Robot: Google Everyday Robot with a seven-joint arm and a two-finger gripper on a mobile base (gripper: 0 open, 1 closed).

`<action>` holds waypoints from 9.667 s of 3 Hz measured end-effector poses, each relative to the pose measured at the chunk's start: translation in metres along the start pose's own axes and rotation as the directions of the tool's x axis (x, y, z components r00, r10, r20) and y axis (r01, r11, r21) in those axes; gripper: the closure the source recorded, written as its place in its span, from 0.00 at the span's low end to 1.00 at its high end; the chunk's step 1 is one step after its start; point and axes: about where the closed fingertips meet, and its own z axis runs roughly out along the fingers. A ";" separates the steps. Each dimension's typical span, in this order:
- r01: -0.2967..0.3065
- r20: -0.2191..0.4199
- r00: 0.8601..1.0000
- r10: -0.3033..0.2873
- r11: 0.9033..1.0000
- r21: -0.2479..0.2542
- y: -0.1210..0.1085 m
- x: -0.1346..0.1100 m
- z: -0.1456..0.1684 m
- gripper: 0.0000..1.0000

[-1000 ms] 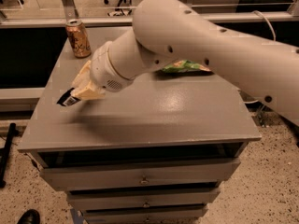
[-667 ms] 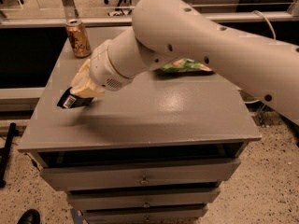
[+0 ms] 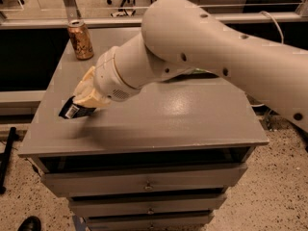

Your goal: Move rxbar blueberry near orange can

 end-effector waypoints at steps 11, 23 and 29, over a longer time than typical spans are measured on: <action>0.109 -0.017 0.994 -0.108 0.974 0.198 -0.239 0.101 0.064 1.00; 0.004 -0.025 1.000 0.001 0.982 0.189 -0.204 0.119 0.038 0.37; -0.034 0.169 0.985 -0.036 0.918 0.395 -0.132 0.076 -0.138 0.00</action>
Offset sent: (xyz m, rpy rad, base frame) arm 0.1444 0.0061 -0.0050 0.0218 -0.2207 0.0280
